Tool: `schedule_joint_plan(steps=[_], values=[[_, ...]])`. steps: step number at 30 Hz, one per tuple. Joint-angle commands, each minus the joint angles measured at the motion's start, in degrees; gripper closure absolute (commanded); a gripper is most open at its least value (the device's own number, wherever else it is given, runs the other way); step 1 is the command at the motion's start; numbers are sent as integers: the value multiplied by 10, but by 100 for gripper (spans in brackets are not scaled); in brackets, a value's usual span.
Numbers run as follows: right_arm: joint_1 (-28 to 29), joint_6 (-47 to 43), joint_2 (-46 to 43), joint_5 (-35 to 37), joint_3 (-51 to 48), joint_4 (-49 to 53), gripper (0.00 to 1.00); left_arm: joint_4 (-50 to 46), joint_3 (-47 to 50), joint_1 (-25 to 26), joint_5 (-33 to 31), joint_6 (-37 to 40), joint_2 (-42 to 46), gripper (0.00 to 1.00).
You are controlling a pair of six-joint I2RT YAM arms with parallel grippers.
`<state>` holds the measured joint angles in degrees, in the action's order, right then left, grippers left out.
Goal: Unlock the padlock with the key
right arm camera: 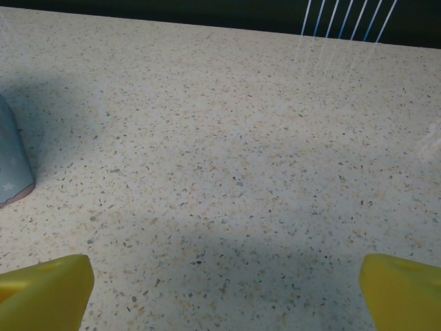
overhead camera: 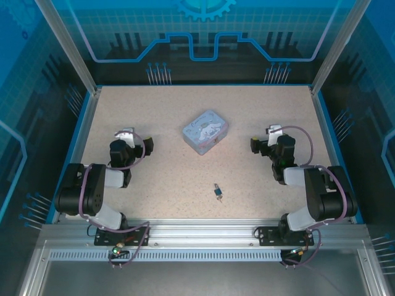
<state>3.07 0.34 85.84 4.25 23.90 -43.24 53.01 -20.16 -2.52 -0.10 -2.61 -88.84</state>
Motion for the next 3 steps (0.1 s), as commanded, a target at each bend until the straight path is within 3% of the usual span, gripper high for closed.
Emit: schedule_joint_plan(steps=[1, 3], values=[[6, -6, 3, 2, 9, 1, 0, 11, -8, -2, 16, 7, 1, 1], [6, -6, 3, 2, 9, 1, 0, 11, -8, -2, 16, 7, 1, 1]])
